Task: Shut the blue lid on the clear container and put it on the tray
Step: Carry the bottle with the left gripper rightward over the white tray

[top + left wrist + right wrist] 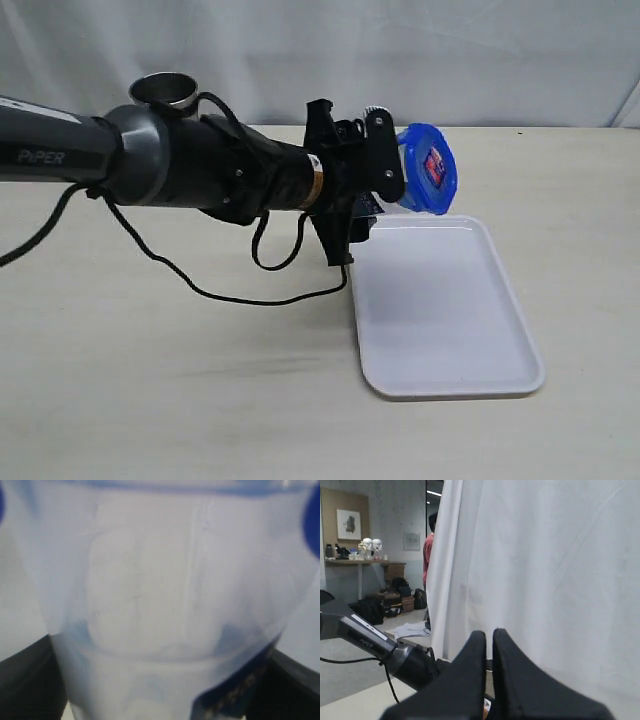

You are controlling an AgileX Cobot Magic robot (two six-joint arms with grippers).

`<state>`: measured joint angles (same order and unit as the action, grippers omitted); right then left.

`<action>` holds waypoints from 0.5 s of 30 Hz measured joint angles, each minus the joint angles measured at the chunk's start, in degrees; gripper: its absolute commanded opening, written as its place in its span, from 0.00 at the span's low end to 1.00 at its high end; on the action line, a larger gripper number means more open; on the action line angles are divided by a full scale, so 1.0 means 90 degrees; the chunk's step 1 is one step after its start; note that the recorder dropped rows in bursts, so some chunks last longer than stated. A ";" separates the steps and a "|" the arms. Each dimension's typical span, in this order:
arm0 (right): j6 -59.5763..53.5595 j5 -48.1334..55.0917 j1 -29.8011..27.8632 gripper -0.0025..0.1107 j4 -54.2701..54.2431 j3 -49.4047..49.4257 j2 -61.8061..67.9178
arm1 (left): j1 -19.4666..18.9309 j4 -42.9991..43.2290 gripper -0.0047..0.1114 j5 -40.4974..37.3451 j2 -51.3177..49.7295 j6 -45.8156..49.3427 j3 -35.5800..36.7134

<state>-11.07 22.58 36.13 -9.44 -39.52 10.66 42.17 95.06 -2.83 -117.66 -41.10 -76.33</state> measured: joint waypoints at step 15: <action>0.0005 0.0050 0.0000 0.06 -0.0067 0.0389 -0.0939 | 0.1307 0.0528 0.04 -0.3728 -0.0923 0.3750 -0.0366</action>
<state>-11.03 23.03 36.13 -10.04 -36.02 2.21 53.93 99.81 -36.39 -125.97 -7.34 -79.62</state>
